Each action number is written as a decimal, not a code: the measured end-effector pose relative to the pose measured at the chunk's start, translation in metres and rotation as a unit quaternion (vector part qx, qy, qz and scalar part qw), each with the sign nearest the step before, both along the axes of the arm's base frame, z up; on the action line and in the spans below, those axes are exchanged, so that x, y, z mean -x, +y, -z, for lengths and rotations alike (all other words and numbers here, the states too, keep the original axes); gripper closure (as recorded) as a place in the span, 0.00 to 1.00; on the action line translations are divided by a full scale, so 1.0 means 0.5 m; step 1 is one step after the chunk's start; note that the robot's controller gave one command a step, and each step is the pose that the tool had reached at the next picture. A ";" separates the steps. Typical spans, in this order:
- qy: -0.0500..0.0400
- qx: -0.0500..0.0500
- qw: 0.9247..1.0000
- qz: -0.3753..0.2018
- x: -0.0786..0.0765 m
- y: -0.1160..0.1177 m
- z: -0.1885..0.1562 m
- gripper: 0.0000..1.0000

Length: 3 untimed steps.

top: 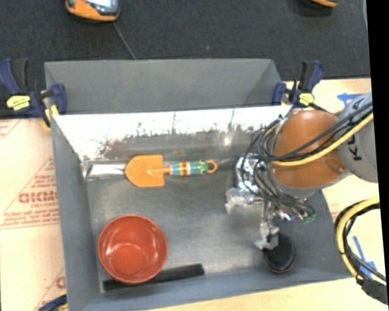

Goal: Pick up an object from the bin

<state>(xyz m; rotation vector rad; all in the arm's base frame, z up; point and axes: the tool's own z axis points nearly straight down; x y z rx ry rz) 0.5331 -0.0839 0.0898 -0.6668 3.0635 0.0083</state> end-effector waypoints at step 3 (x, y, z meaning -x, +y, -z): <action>0.003 -0.003 0.999 -0.048 0.089 -0.071 -0.034 0.00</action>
Offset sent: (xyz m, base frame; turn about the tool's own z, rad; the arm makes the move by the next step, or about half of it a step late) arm -0.0296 -0.0774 0.0103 -0.0769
